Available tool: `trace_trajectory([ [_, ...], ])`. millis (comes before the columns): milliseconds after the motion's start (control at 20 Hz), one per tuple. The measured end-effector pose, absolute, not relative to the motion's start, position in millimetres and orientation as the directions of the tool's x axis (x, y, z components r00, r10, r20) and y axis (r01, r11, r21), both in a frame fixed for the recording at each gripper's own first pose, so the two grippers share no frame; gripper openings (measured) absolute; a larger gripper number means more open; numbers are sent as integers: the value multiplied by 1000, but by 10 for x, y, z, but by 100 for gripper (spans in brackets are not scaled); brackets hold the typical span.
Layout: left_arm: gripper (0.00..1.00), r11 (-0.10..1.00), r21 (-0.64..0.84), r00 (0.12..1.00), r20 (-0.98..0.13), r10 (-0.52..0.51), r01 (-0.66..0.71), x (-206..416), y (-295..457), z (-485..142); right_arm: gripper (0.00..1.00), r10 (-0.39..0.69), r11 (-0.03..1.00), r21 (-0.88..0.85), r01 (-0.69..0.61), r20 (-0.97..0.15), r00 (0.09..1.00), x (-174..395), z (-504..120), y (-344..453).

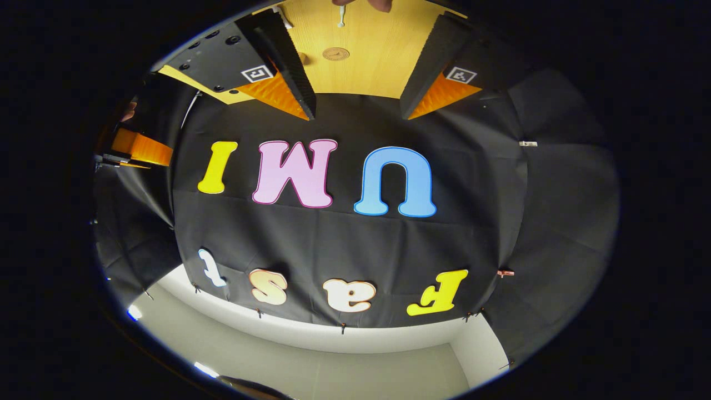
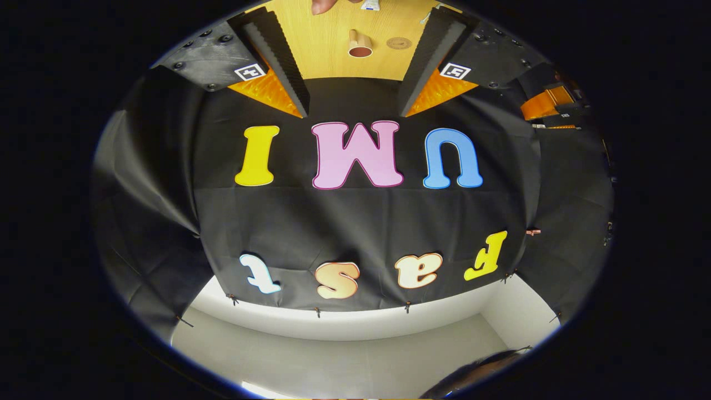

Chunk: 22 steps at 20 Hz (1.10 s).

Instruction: Put the toothbrush and toothpaste on the desktop into the cup, then pick up the cup and place it on the coaster on the desktop.

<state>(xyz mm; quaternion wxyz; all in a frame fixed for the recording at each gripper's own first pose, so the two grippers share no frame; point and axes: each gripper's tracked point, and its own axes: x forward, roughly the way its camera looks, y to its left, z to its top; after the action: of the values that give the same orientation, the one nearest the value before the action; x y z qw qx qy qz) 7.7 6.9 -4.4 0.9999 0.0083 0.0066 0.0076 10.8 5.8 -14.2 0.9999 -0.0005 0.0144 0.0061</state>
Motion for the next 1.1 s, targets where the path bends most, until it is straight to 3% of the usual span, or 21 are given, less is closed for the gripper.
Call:
trace_trajectory([
  [200, 96, 1000, 20, 1000, -18, 24, -24, 69, 104, -78, 100, 38, 997, -60, -44, -104, 994, 128, -361, 101],
  [400, 96, 999, 38, 999, -31, 31, -29, 37, 130, -162, 98, 150, 983, -40, -178, -372, 916, 49, -1065, 349],
  [550, 96, 999, 44, 998, -52, 34, -32, -24, 170, -275, 97, 140, 981, -10, -191, -646, 750, -82, -1899, 351],
  [700, 96, 999, 35, 996, -77, 44, -42, -81, 243, -405, 98, 102, 992, 50, -115, -856, 506, -375, -2677, 360],
  [1100, 97, 995, 84, 989, -137, 60, -49, -254, 539, -732, 96, 59, 998, 59, -6, -987, 149, -525, -4164, 440],
])
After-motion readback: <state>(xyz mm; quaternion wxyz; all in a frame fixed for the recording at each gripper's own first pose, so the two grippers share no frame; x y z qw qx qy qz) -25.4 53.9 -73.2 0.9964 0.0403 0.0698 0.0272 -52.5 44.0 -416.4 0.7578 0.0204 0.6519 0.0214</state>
